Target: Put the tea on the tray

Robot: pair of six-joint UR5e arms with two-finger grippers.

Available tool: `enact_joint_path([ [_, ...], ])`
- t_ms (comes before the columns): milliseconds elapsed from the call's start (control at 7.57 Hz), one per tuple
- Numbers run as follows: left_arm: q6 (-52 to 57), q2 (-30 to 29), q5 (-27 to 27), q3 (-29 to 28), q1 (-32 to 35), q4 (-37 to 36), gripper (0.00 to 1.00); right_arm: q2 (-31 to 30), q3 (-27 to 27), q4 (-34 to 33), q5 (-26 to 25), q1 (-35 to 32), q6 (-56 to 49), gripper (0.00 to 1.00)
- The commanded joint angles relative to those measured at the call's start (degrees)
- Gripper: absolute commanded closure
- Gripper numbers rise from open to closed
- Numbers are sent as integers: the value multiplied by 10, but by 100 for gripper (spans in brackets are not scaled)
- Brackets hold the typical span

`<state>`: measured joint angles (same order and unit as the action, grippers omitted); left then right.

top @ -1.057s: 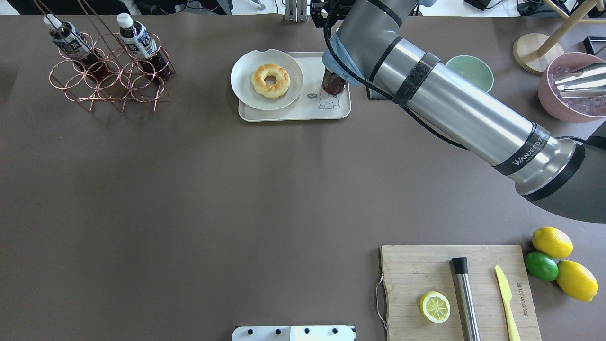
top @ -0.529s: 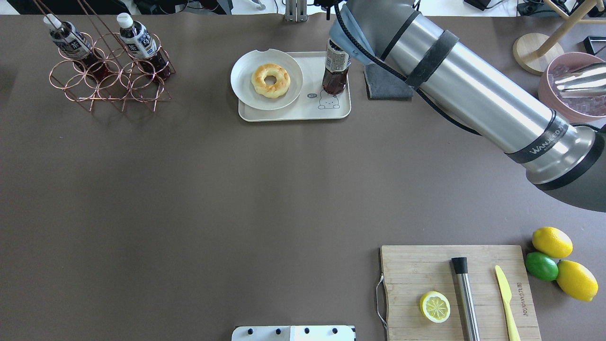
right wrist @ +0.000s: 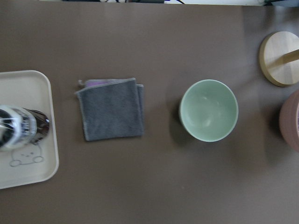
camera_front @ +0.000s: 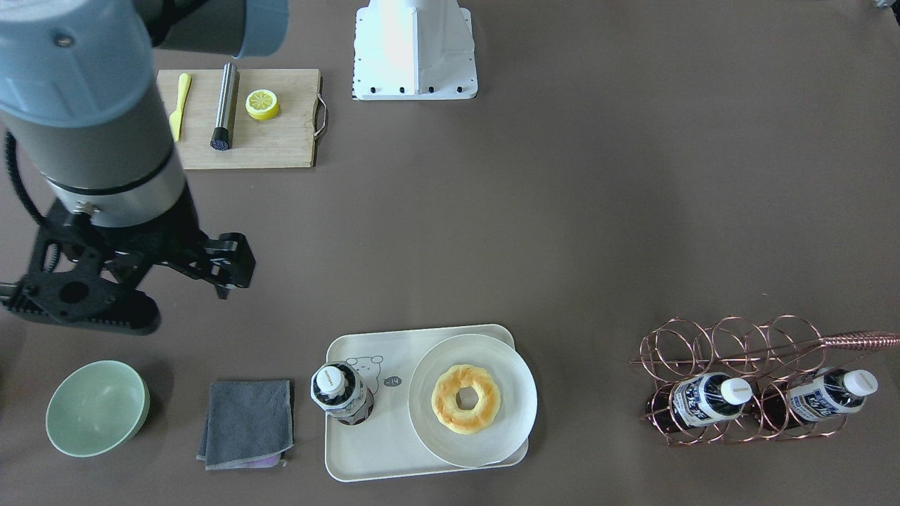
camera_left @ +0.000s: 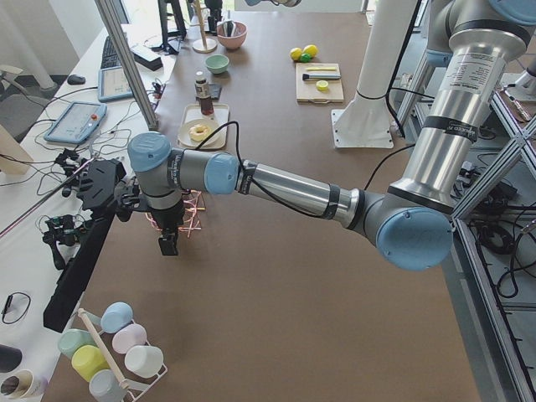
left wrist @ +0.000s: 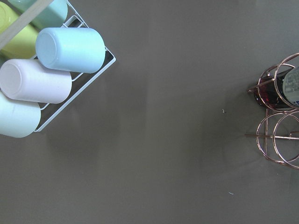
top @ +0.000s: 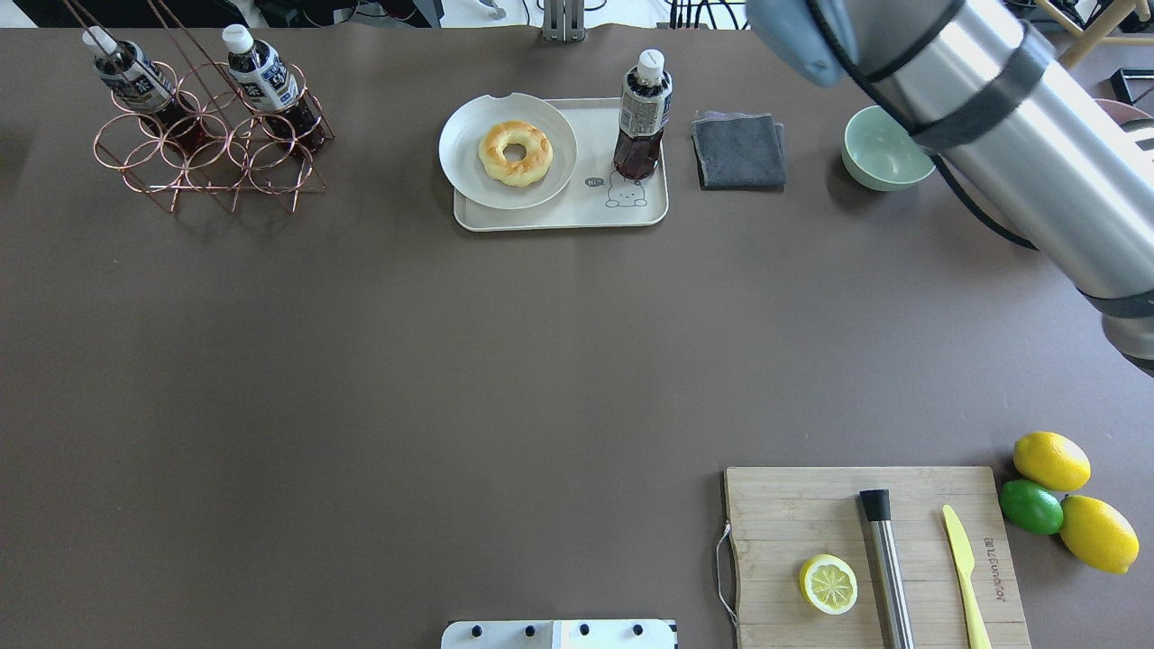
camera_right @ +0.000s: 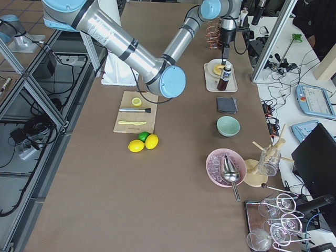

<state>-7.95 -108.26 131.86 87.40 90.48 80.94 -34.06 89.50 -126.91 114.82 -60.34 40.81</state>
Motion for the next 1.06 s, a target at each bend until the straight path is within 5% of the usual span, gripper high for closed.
enact_joint_path([
  [0, 0, 3, 0, 0, 3, -3, 2, -235, 182, -23, -5, -78, -191, 0],
  [529, 0, 16, 2, 0, 3, -2, 2, -432, 203, -18, 97, -248, -468, 0],
  [925, 1, 56, 26, 3, 5, 1, 2, -549, 144, 169, 148, -306, -488, 0],
])
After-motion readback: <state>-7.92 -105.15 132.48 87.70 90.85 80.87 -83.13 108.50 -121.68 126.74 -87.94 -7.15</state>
